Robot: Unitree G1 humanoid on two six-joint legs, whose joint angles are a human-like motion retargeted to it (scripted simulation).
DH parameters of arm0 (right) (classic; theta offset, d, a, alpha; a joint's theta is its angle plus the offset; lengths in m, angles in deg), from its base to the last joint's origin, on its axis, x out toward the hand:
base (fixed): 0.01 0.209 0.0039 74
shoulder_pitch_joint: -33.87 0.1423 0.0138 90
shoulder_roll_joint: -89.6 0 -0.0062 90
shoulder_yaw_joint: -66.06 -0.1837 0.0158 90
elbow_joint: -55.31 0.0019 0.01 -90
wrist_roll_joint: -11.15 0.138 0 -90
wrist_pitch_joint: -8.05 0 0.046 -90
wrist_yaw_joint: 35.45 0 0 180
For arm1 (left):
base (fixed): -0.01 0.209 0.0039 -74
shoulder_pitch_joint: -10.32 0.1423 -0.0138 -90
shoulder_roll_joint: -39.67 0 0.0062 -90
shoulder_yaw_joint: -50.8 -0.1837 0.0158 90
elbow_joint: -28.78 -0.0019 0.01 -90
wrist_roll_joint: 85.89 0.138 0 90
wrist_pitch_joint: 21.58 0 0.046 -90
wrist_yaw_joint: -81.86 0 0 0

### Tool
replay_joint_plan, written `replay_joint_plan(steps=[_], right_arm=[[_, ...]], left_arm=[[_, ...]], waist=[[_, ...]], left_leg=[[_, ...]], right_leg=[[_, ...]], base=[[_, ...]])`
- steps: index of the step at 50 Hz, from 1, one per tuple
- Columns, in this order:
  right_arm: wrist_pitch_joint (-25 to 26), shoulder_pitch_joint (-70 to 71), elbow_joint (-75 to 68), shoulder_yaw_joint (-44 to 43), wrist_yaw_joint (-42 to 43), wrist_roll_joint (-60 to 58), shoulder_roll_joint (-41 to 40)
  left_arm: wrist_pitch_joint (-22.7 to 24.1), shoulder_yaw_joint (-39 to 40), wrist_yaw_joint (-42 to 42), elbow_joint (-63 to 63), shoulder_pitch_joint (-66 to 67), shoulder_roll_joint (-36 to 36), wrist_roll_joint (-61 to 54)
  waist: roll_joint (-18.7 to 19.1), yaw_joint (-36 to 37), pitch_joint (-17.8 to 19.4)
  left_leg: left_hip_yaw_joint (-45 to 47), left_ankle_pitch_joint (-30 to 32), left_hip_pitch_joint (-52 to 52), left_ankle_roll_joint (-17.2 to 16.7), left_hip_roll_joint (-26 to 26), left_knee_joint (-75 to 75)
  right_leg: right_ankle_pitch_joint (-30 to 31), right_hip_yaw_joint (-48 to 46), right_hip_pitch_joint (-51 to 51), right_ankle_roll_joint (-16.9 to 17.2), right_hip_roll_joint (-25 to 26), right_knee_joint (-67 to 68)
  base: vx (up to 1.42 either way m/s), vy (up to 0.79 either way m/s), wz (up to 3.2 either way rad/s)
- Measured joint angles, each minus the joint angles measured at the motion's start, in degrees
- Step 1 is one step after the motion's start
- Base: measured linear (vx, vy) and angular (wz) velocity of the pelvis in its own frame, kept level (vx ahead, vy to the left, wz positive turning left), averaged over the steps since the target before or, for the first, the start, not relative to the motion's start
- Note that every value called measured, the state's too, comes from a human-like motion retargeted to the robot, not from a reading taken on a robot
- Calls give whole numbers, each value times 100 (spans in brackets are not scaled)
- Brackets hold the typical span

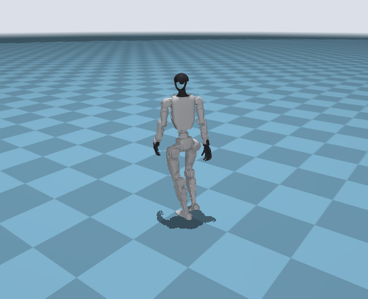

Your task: Walk run

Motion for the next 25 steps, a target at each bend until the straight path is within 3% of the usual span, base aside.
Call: replay_joint_plan(steps=[7, 12, 15, 17, 19, 22, 25], right_arm=[[82, 138, -53, 55, -205, 99, 4], [60, 242, 193, 167, -139, -189, 42], [92, 329, 246, 168, -119, -299, 101], [111, 351, 222, 116, -139, -312, 138], [119, 394, 149, 57, -183, -226, 180], [36, 519, -31, -73, -335, 31, 309], [-204, 701, -90, -2, -502, 386, 394]], left_arm=[[206, -540, -150, 564, -631, 395, 505], [221, -524, 156, 383, -580, 464, 866], [86, -389, 185, 0, -337, 426, 927], [-95, -203, 156, -348, -62, 372, 987], [-380, 17, 162, -710, 248, 287, 1039], [-811, 298, 256, -1237, 722, 124, 1002], [-970, 465, 93, -1652, 1119, 114, 754]], waist=[[-427, -376, 222], [-507, -410, 347], [-534, -481, 257], [-489, -660, 154], [-357, -672, 65], [-330, -579, 19], [-530, -480, -101]], left_leg=[[-718, -319, 829, -96, -471, 27], [-1004, -562, 1313, -236, -478, 178], [-1224, -484, 1425, -368, -490, 396], [-1443, -119, 1452, -592, -407, 636], [-1469, 609, 1349, -923, -218, 1008], [-1441, 2115, 930, -1497, -195, 2139], [-907, 3093, 159, -2001, -252, 3596]], right_leg=[[-180, 1141, -446, 347, -569, -2682], [-425, 1409, -535, 953, -755, -3448], [-265, 1188, -446, 680, -756, -3020], [163, 673, -272, 637, -846, -2992], [-29, 1236, -155, 375, -563, -2839], [-336, 967, 196, 132, -621, -2832], [-518, 529, 499, -6, -840, -2968]], base=[[62, -15, 131], [69, -26, 71], [74, -33, 87], [76, -39, 119], [85, -48, 76], [73, -35, 61], [69, -30, 56]])
